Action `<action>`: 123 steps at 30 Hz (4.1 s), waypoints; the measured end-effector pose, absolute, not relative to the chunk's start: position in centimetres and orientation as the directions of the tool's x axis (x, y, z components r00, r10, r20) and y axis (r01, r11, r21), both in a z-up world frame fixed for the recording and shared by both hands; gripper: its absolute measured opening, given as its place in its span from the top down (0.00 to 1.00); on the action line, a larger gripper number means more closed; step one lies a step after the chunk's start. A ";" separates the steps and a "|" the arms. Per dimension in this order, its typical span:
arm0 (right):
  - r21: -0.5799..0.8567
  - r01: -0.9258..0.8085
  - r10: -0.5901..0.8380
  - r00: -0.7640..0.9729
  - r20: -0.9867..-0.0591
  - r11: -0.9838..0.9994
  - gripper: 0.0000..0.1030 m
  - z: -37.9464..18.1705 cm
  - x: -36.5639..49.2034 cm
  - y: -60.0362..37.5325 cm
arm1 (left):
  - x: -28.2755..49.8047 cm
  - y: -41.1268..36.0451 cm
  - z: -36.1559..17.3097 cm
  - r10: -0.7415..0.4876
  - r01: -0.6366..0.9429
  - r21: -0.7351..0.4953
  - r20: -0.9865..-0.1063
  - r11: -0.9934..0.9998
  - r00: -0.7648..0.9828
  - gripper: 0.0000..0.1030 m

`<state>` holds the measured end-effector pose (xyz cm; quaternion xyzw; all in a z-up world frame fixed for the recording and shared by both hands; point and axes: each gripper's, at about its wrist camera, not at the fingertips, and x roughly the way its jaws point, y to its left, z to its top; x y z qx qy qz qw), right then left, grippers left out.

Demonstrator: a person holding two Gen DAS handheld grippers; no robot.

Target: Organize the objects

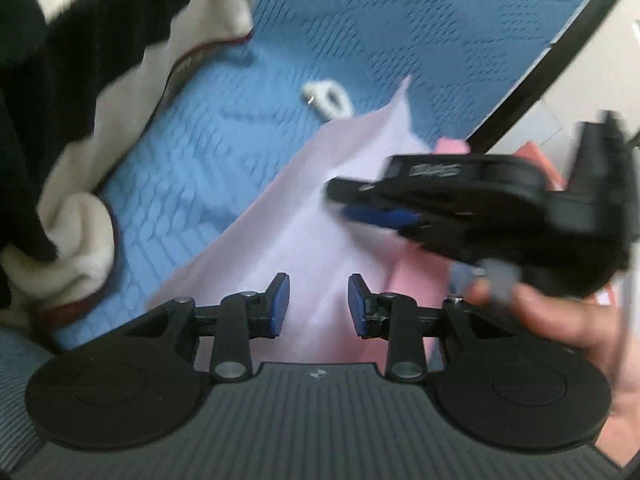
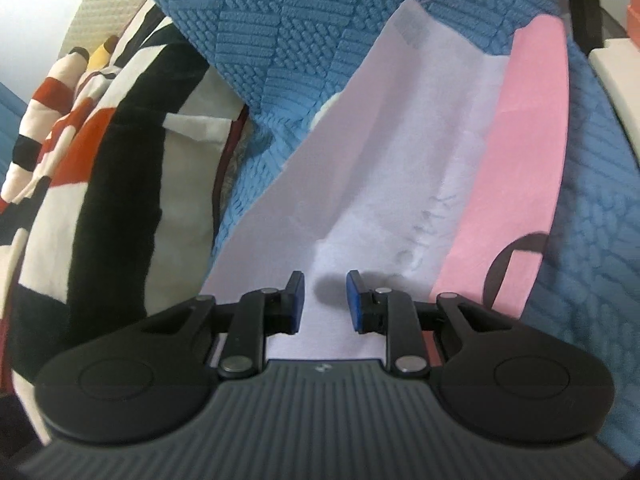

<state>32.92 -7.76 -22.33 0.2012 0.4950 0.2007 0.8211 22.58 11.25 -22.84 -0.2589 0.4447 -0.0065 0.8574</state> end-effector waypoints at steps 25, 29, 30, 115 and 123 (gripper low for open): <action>0.340 -0.030 0.297 0.560 -0.774 0.940 0.72 -20.2 28.0 -16.5 | 23.4 8.0 -22.9 -0.169 -0.149 -0.307 -0.799 0.940 0.577 0.63; 0.410 0.016 0.339 0.532 -0.776 0.912 0.72 -21.3 27.9 -17.8 | 24.0 7.2 -22.5 -0.220 -0.117 -0.352 -0.777 0.929 0.590 0.63; 0.424 0.028 0.348 0.524 -0.777 0.905 0.72 -21.6 27.9 -18.0 | 24.1 6.9 -22.3 -0.236 -0.099 -0.360 -0.769 0.928 0.594 0.63; 0.408 0.083 0.252 0.671 -0.698 0.909 0.87 -19.5 28.6 -20.8 | 26.7 2.8 -24.3 -0.487 -0.033 -0.559 -0.748 0.829 0.451 0.93; 0.400 0.009 0.316 0.598 -0.737 0.916 0.87 -21.3 29.0 -17.6 | 27.1 3.7 -24.8 -0.499 -0.063 -0.573 -0.758 0.817 0.420 0.93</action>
